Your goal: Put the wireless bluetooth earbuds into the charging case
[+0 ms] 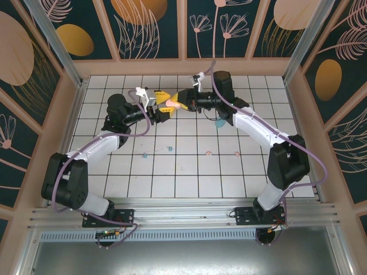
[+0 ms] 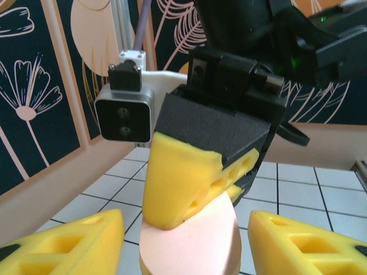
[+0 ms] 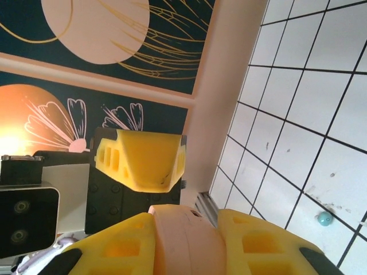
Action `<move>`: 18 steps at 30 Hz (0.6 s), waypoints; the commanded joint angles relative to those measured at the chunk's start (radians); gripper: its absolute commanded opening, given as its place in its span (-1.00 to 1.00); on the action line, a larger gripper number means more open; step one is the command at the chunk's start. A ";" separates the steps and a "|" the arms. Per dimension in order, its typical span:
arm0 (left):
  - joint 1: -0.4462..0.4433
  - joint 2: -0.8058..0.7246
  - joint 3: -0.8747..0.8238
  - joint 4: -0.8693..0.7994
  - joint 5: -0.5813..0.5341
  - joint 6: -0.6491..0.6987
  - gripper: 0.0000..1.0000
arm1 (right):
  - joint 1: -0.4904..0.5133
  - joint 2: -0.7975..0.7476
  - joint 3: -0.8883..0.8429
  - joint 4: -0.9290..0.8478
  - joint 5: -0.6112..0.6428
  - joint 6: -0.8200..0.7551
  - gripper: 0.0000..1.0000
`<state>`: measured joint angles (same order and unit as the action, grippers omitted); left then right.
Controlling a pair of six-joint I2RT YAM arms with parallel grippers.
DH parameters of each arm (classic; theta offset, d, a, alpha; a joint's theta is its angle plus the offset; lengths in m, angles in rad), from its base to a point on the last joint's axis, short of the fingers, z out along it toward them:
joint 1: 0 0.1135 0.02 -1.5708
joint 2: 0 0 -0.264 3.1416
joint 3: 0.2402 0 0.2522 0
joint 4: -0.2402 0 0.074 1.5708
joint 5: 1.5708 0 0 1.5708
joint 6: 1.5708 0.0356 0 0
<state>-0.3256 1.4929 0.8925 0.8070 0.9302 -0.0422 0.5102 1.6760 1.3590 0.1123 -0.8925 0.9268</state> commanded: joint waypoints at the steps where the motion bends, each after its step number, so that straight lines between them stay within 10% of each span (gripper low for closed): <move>1: 0.007 0.028 -0.013 0.171 0.001 -0.095 0.13 | -0.007 -0.052 -0.001 0.139 -0.024 0.080 -0.93; 18: 0.007 0.070 -0.035 0.306 0.012 -0.171 0.21 | -0.005 -0.070 -0.015 0.134 0.018 0.082 -0.95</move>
<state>-0.3256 1.5551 0.8528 1.0466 0.9272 -0.1783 0.5056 1.6306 1.3582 0.2066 -0.8810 1.0027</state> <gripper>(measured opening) 0.597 0.255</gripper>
